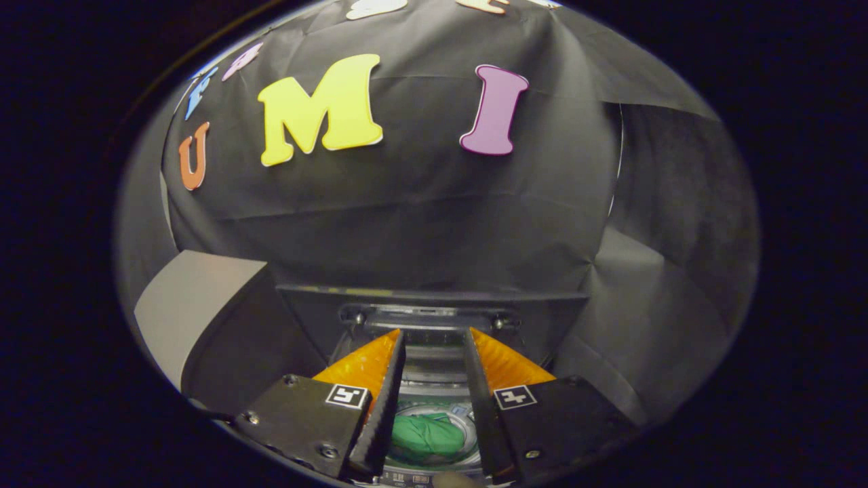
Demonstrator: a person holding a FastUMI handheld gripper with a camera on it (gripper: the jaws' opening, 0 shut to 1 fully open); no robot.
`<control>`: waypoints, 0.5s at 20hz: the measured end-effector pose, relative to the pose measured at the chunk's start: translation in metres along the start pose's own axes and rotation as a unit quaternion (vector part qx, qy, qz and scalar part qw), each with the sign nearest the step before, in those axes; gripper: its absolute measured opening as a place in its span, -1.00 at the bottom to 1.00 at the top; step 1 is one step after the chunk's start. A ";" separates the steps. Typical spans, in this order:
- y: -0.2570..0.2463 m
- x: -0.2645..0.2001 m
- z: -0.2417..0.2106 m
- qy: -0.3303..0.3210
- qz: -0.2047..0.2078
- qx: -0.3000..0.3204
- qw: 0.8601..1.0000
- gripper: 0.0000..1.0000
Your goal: Put the clothes into the washing machine and then close the washing machine lid.
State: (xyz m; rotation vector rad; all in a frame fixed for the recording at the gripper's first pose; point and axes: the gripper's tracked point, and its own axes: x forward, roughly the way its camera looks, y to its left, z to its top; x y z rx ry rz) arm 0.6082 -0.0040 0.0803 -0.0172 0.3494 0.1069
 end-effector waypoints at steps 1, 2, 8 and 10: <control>-0.001 0.004 0.007 -0.004 -0.001 0.002 1.000 0.08; -0.001 0.007 0.014 -0.006 -0.003 0.004 1.000 0.08; 0.002 0.036 0.040 -0.010 -0.005 0.014 1.000 0.09; 0.004 0.051 0.044 -0.004 -0.006 0.022 1.000 0.08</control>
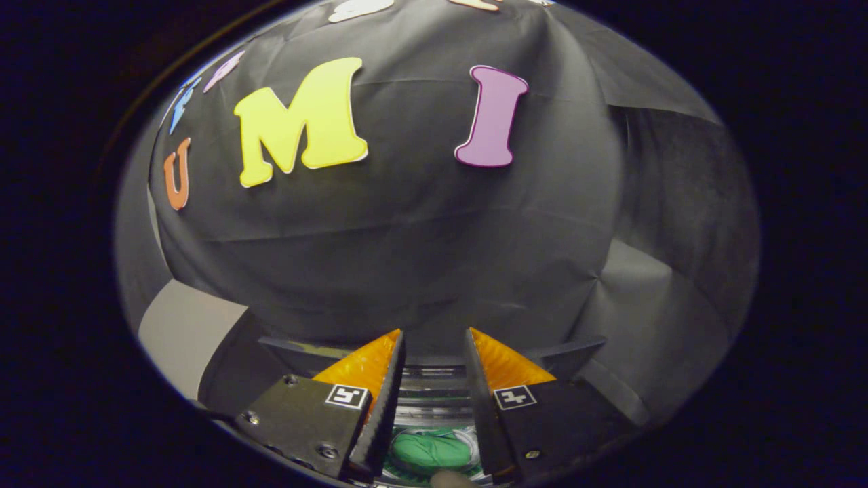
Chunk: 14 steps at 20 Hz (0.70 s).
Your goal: Put the clothes into the washing machine and then close the washing machine lid.
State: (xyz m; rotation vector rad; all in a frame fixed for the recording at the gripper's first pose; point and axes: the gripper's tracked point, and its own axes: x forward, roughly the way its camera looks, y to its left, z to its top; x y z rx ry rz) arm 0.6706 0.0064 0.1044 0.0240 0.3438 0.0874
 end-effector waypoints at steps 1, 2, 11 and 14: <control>0.001 0.005 -0.002 0.001 0.002 0.002 1.000 0.08; 0.003 0.011 -0.001 0.001 0.002 0.001 1.000 0.08; 0.004 0.039 -0.004 -0.053 -0.007 -0.052 0.997 0.28; 0.006 0.039 -0.006 -0.061 -0.007 -0.024 0.998 0.28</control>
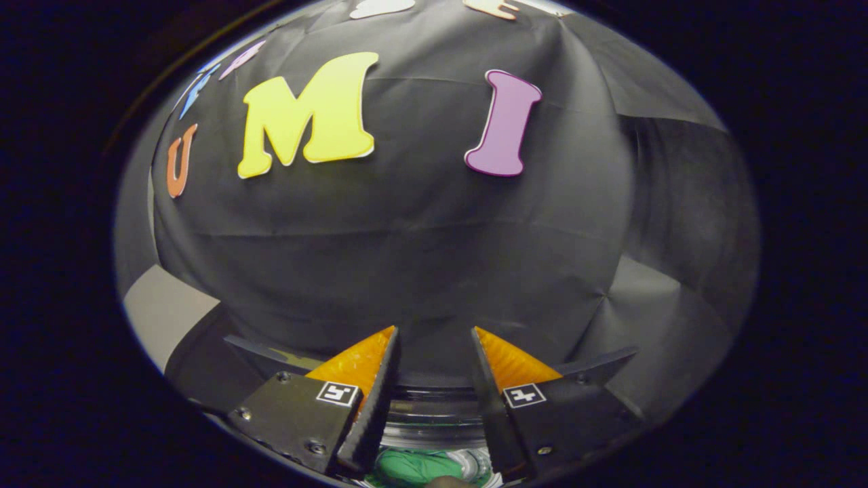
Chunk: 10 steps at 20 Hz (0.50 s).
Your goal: Put the clothes into the washing machine and then close the washing machine lid.
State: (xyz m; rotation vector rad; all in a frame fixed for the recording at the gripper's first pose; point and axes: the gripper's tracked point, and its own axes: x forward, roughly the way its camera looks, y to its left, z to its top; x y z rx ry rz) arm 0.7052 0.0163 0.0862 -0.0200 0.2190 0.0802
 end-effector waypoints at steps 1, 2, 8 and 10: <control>-0.001 0.001 -0.001 -0.006 -0.001 0.004 1.000 0.28; -0.001 0.001 0.000 -0.012 -0.003 0.005 1.000 0.28; -0.001 -0.010 0.001 -0.078 0.000 0.006 0.997 0.28; -0.003 -0.012 0.000 -0.093 0.001 0.010 0.996 0.28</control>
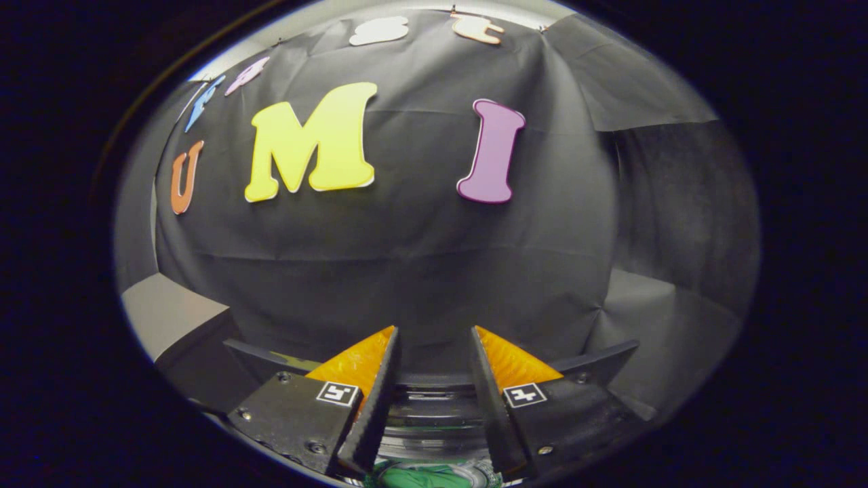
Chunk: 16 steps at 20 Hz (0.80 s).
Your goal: Put the clothes into the washing machine and then close the washing machine lid.
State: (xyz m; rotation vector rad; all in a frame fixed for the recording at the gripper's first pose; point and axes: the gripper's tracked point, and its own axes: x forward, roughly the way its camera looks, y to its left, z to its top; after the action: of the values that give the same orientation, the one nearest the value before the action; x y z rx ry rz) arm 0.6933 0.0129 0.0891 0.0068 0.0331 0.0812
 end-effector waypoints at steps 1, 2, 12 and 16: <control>-0.001 -0.003 -0.002 -0.004 -0.001 0.001 1.000 0.28; -0.001 -0.004 -0.003 -0.007 -0.002 0.002 1.000 0.28; -0.002 -0.030 -0.010 -0.032 -0.010 0.003 0.999 0.28; -0.003 -0.045 -0.017 -0.043 -0.013 0.003 0.999 0.28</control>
State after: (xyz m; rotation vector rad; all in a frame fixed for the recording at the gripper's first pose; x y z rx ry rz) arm 0.6478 0.0068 0.0736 0.0149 -0.0529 0.0546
